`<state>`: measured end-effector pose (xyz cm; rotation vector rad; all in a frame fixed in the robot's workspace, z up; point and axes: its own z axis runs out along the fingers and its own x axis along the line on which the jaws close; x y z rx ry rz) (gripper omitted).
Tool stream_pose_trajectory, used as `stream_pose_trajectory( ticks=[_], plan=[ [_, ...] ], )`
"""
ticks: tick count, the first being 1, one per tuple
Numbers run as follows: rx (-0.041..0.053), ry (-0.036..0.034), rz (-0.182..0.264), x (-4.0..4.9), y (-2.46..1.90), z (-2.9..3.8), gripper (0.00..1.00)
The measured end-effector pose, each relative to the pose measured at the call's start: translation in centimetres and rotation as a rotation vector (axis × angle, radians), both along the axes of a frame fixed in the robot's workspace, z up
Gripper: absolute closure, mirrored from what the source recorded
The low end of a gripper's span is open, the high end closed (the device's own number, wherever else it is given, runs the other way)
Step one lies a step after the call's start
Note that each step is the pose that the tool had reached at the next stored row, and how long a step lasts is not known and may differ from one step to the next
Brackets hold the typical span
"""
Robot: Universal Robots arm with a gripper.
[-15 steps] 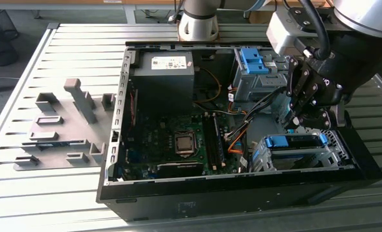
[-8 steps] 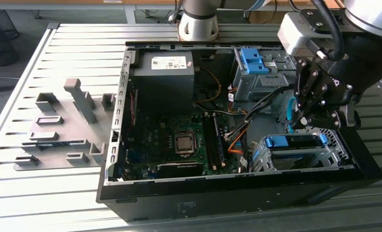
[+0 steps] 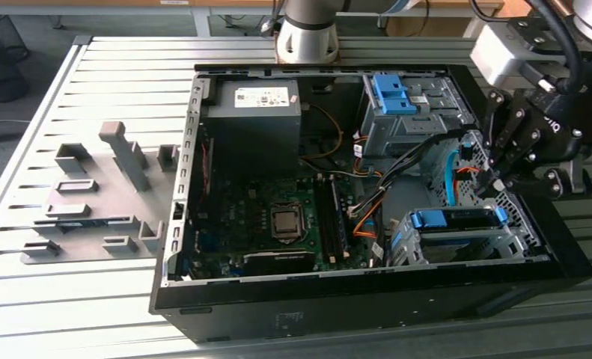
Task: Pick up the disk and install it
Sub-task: 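Insert the first disk wire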
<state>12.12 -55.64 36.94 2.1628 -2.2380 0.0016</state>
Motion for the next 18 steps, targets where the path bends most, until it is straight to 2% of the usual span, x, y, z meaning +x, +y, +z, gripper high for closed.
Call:
stream_pose_trajectory(
  ticks=[1,3,6,8,10,12,14,17,18],
  plan=[
    [-0.0002,0.0,0.0,0.35,0.14,-0.05,0.89],
    [-0.0007,0.0001,0.0,0.84,0.69,-0.18,0.89],
    [-0.0008,0.0001,0.0,1.18,1.88,-0.33,0.89],
    [-0.0007,0.0001,0.0,1.21,2.5,-0.36,0.89],
    [-0.0007,0.001,0.001,1.26,2.76,-0.4,0.89],
    [-0.0017,0.006,0.001,1.37,2.84,-0.42,0.89],
    [-0.0071,0.0101,0.001,1.45,3.0,-0.41,0.89],
    [-0.0079,0.013,0.0,1.56,3.03,-0.42,0.89],
    [-0.0079,0.014,0.001,1.61,3.05,-0.44,0.83]
  ],
)
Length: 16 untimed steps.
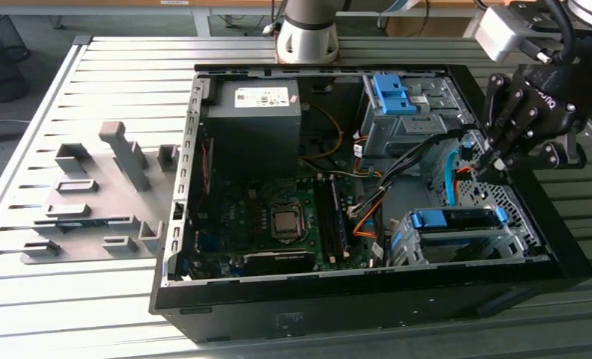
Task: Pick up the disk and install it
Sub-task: 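Insert the first disk wire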
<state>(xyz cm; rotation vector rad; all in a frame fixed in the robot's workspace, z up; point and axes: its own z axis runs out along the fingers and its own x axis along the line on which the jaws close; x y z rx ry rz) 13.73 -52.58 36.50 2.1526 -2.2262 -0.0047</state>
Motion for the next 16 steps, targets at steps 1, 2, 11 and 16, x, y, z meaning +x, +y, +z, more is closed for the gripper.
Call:
stream_pose_trajectory(
  ticks=[1,2,11,16],
  plan=[
    [-0.0006,0.0009,0.0,0.08,0.07,-0.04,0.83],
    [-0.0019,0.0026,0.0,0.2,0.17,-0.08,0.76],
    [-0.0383,0.0101,0.0,0.75,1.2,-0.81,0.76],
    [-0.0447,0.0104,0.0,0.82,1.45,-1.21,0.76]
  ],
)
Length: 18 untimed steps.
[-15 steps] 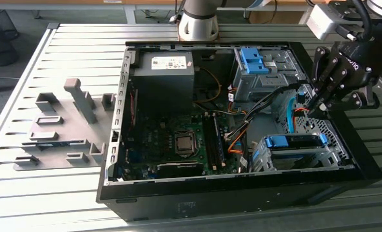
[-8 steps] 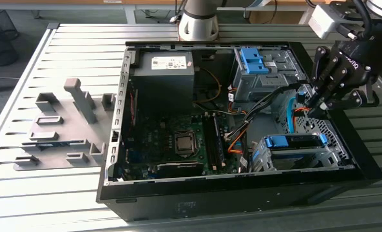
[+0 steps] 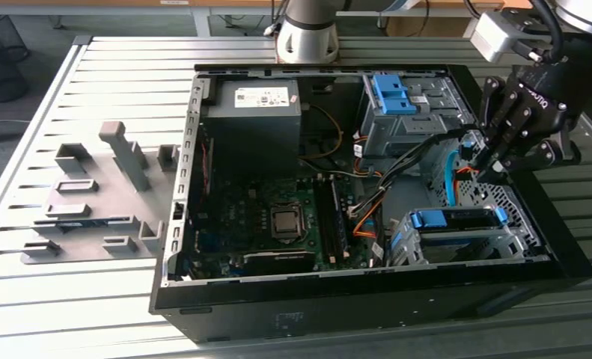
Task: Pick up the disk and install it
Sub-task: 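Insert the first disk wire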
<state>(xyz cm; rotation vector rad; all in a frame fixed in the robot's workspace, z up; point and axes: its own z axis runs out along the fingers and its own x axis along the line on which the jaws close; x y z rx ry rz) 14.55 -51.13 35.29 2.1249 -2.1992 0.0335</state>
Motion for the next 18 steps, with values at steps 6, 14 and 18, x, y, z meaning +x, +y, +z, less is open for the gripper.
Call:
stream_pose_trajectory(
  ticks=[6,14,18],
  plan=[
    [-0.0016,0.0003,0.0,0.17,0.14,-0.15,0.76],
    [-0.0018,-0.0024,0.002,0.05,0.1,-0.18,0.84],
    [-0.0021,-0.0158,0.006,-0.5,-0.04,-0.17,0.84]
  ],
)
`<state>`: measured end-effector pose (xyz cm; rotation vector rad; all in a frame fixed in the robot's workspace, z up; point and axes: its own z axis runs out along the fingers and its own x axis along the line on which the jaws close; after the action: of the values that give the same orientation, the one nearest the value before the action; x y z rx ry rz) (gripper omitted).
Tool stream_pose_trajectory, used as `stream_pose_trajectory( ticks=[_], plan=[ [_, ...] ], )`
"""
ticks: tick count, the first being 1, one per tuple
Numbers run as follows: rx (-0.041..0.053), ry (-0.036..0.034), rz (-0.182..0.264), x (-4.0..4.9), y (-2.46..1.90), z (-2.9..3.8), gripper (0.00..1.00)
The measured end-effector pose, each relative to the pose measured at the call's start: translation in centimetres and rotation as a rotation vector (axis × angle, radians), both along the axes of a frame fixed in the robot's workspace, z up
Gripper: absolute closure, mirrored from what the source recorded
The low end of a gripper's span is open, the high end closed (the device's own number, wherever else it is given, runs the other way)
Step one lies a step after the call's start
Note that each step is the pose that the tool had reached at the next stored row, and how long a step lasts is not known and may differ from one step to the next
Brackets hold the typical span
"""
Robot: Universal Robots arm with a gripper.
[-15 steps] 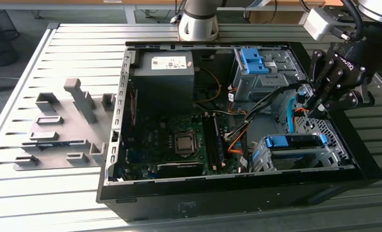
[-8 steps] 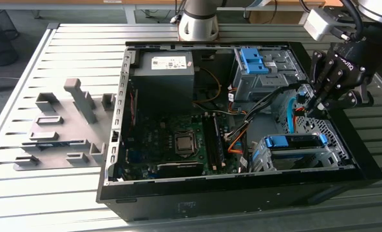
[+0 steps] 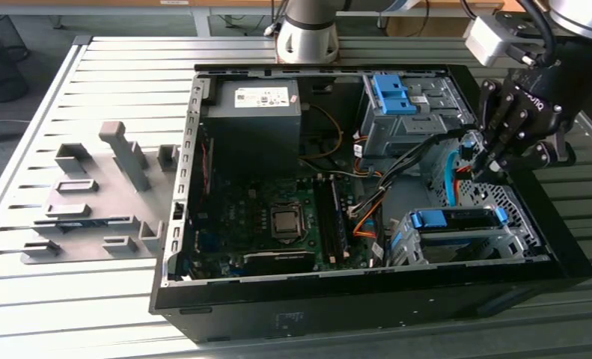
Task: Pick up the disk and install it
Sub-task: 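Insert the first disk wire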
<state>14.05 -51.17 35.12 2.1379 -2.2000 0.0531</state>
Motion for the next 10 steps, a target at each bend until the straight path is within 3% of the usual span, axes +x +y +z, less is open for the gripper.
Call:
stream_pose_trajectory(
  ticks=[3,7,10],
  plan=[
    [0.0001,-0.0073,0.004,-0.4,-0.22,0.0,0.84],
    [0.0,-0.0083,0.007,-0.68,-0.67,-0.03,0.84],
    [0.0001,-0.0084,0.007,-0.75,-1.53,-0.1,0.84]
  ],
)
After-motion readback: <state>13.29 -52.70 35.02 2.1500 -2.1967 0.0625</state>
